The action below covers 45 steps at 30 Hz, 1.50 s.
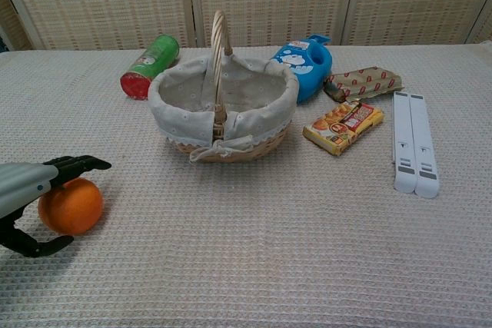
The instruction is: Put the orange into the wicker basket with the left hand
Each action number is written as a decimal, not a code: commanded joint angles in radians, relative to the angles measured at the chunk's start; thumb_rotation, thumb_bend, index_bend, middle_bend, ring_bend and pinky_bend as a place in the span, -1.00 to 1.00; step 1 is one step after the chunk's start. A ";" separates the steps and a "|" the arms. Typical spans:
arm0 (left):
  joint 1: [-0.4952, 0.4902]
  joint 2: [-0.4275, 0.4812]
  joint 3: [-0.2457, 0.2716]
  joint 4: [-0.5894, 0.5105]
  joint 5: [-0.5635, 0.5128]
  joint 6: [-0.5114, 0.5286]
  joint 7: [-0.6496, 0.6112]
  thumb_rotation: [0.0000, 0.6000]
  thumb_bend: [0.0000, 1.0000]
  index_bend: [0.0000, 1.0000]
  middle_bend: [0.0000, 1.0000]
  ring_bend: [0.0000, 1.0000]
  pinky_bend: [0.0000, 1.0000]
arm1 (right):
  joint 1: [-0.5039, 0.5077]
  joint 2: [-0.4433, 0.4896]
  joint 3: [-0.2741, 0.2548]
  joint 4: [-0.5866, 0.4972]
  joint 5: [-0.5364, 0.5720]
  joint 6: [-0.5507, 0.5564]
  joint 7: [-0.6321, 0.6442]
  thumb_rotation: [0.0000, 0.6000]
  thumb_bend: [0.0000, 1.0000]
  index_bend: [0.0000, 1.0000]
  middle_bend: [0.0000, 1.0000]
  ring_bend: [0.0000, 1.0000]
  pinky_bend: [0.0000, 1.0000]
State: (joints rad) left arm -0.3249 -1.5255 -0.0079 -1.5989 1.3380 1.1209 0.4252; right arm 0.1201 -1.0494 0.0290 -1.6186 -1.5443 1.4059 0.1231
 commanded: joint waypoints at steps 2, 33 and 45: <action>0.000 -0.055 -0.010 0.063 -0.012 0.024 0.009 1.00 -0.26 -1.00 -1.00 -1.00 -0.44 | 0.000 0.000 -0.001 0.000 0.000 0.000 -0.001 1.00 -0.29 -0.73 -0.89 -1.00 -0.08; -0.214 -0.076 -0.329 0.102 -0.022 0.124 0.137 1.00 -0.16 -0.16 -0.23 -0.28 0.36 | 0.000 0.003 -0.006 0.002 -0.008 0.005 0.008 1.00 -0.29 -0.72 -0.89 -1.00 -0.08; -0.404 -0.260 -0.360 0.205 -0.136 0.020 0.260 1.00 -0.16 -0.20 -0.27 -0.28 0.36 | 0.005 0.013 -0.011 0.004 -0.014 -0.006 0.024 1.00 -0.29 -0.72 -0.89 -1.00 -0.08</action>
State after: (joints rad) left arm -0.7085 -1.7643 -0.3640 -1.4122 1.2176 1.1545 0.6736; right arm 0.1244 -1.0372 0.0181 -1.6145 -1.5583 1.4007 0.1464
